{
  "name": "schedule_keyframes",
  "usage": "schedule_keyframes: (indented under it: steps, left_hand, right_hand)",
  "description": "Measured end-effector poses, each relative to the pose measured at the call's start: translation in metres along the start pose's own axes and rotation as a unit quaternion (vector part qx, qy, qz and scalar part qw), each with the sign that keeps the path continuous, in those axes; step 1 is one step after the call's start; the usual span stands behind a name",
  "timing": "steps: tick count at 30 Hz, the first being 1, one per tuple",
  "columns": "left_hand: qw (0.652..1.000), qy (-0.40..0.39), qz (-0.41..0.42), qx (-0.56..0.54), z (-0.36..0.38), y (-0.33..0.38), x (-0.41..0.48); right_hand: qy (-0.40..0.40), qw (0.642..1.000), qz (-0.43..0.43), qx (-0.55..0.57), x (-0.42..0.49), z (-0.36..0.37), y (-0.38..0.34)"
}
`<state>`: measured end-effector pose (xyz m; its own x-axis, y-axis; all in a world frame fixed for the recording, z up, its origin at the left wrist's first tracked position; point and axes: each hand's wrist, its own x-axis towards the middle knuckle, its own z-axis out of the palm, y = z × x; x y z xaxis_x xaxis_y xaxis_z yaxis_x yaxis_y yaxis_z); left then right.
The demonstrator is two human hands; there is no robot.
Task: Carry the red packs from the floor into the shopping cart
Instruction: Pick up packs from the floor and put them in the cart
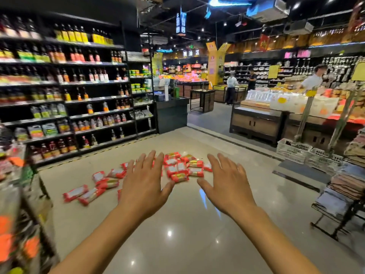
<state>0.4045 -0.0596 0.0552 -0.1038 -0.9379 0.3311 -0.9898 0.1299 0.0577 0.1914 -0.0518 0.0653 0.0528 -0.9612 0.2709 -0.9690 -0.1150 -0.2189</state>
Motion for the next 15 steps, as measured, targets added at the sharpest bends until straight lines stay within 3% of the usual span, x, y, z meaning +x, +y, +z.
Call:
schedule_keyframes:
  steps: [15]
  left_hand:
    - [0.986, -0.023, -0.157, 0.048, 0.041, -0.094, 0.033]
  right_hand:
    - [-0.074, 0.987, -0.142, 0.027, 0.115, 0.086, -0.054]
